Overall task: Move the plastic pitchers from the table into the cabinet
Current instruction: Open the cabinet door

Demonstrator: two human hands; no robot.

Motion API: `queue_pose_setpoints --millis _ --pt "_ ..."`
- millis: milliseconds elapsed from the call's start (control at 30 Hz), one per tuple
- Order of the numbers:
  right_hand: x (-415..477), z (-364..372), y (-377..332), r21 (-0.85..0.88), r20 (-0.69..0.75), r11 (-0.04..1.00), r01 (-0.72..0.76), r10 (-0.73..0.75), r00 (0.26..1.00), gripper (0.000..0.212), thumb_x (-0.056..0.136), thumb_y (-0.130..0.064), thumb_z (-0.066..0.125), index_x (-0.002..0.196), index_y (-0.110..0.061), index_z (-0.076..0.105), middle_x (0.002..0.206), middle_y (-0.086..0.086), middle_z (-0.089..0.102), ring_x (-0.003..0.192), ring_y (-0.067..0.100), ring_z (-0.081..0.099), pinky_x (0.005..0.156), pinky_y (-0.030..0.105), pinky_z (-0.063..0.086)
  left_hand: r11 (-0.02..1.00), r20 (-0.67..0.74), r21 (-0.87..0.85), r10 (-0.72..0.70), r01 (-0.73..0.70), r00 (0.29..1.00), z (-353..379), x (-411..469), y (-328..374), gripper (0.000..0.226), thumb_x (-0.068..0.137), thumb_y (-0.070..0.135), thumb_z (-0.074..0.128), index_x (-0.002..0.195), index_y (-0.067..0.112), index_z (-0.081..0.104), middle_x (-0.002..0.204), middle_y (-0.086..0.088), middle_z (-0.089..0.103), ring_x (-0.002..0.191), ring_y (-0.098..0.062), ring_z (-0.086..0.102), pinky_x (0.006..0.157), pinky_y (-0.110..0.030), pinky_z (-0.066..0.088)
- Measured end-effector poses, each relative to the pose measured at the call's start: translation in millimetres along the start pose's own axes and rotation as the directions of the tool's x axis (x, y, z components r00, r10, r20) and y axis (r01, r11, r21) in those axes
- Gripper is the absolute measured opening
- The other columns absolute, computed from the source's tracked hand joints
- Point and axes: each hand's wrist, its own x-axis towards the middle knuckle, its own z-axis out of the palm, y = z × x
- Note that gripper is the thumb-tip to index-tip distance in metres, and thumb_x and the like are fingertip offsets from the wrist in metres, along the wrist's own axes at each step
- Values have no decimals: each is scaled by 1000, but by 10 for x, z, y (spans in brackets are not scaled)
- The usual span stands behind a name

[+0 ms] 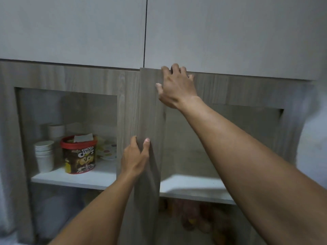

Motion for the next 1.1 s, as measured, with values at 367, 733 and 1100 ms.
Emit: queue_pose_setpoints --millis 367,733,1100 --pt "-998 -1306 -398 201 172 962 -188 154 973 76 97 -59 42 159 -23 18 163 12 25 150 32 24 119 55 27 956 75 -95 284 -277 956 -924 -1189 407 22 96 37 51 93 16 54 68 -2 62 62 -21 61 55 -35 51" --pt "-2079 -2837 -481 44 112 975 -218 212 971 62 94 -53 55 145 -21 37 138 11 49 125 30 52 103 46 46 840 199 -212 538 -500 819 -1416 -2525 1302 23 86 28 66 89 8 54 60 -1 53 61 -35 59 53 -33 39" --pt "-3174 -3884 447 -280 -76 930 -237 225 971 52 93 -47 58 134 -17 49 132 8 52 115 25 56 96 43 51 684 338 -455 725 -570 599 -729 -3555 2342 63 78 62 59 124 23 40 124 -5 56 104 -21 59 71 -31 45"
